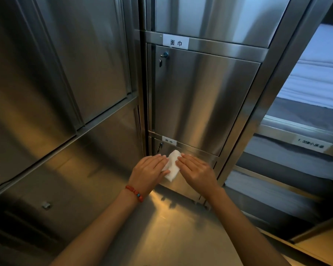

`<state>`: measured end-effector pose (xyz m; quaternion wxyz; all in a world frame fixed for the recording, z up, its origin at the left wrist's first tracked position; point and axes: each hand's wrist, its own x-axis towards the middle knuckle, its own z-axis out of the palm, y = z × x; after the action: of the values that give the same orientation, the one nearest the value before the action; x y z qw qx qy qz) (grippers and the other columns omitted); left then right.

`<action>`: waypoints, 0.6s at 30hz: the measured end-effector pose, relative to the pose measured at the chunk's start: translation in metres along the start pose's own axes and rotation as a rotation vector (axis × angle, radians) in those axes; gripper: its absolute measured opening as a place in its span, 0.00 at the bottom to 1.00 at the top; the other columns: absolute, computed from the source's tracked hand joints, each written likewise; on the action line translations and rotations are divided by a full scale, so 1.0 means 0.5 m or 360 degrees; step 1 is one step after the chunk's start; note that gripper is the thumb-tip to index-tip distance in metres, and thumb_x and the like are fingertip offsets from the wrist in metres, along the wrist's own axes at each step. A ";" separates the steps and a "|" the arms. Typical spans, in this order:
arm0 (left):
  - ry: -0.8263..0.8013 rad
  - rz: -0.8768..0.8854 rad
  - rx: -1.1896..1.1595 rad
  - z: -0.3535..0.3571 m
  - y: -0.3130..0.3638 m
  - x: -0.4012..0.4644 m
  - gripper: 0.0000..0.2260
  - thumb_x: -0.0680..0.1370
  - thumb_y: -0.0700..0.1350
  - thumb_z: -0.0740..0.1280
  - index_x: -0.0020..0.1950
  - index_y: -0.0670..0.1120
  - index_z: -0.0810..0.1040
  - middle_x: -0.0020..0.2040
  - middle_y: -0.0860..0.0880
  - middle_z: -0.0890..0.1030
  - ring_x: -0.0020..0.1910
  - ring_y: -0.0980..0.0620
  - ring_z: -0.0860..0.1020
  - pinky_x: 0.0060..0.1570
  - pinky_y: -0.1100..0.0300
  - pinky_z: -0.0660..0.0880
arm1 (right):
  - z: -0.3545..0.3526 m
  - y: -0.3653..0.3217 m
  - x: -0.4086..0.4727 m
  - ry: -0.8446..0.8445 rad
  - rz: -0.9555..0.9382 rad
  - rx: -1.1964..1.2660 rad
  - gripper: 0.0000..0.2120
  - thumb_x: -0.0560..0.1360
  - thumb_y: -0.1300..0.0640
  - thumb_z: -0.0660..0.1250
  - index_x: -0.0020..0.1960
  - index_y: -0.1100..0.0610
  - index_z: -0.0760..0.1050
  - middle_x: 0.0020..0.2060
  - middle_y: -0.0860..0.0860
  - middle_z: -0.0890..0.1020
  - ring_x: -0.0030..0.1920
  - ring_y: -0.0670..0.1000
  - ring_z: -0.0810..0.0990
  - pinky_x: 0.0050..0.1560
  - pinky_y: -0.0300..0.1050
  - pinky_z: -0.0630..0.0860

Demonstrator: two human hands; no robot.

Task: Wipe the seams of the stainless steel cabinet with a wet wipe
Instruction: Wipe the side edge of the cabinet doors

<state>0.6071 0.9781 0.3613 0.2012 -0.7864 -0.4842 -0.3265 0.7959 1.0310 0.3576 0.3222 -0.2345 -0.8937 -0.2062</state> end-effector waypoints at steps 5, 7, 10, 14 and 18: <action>-0.0017 0.0048 -0.0046 0.045 -0.074 0.072 0.20 0.61 0.43 0.81 0.49 0.37 0.83 0.48 0.41 0.84 0.47 0.45 0.83 0.43 0.51 0.81 | 0.054 0.057 0.058 0.0000 0.0008 -0.0020 0.20 0.58 0.60 0.83 0.48 0.60 0.83 0.46 0.57 0.85 0.48 0.54 0.84 0.47 0.49 0.82; -0.0029 0.0061 -0.0077 0.061 -0.107 0.097 0.21 0.60 0.42 0.81 0.49 0.37 0.83 0.48 0.41 0.84 0.47 0.45 0.83 0.43 0.50 0.81 | 0.073 0.077 0.083 0.0003 0.0006 -0.0026 0.20 0.58 0.60 0.83 0.48 0.61 0.83 0.47 0.58 0.84 0.48 0.54 0.84 0.47 0.49 0.82; -0.0078 0.0089 -0.0114 0.082 -0.156 0.123 0.22 0.59 0.42 0.81 0.50 0.37 0.83 0.49 0.41 0.83 0.49 0.44 0.82 0.45 0.49 0.80 | 0.101 0.099 0.120 0.0001 0.0009 -0.0012 0.22 0.57 0.58 0.83 0.49 0.61 0.83 0.47 0.58 0.84 0.48 0.54 0.84 0.47 0.49 0.82; -0.0113 0.0098 -0.0163 0.111 -0.213 0.148 0.25 0.58 0.41 0.82 0.52 0.37 0.82 0.51 0.40 0.83 0.51 0.43 0.82 0.47 0.47 0.79 | 0.142 0.118 0.159 -0.0001 -0.0020 0.0007 0.21 0.57 0.57 0.83 0.48 0.61 0.83 0.47 0.58 0.84 0.48 0.54 0.84 0.48 0.49 0.81; -0.0113 0.0072 -0.0225 0.132 -0.248 0.166 0.24 0.59 0.40 0.81 0.52 0.37 0.82 0.51 0.40 0.83 0.51 0.43 0.82 0.48 0.47 0.79 | 0.177 0.129 0.188 0.0048 -0.0033 0.0026 0.18 0.60 0.59 0.82 0.48 0.61 0.83 0.48 0.58 0.84 0.49 0.54 0.84 0.48 0.49 0.81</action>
<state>0.5439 1.1276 0.3735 0.1352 -0.8204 -0.4489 -0.3273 0.7251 1.1559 0.3725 0.3353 -0.2193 -0.8928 -0.2056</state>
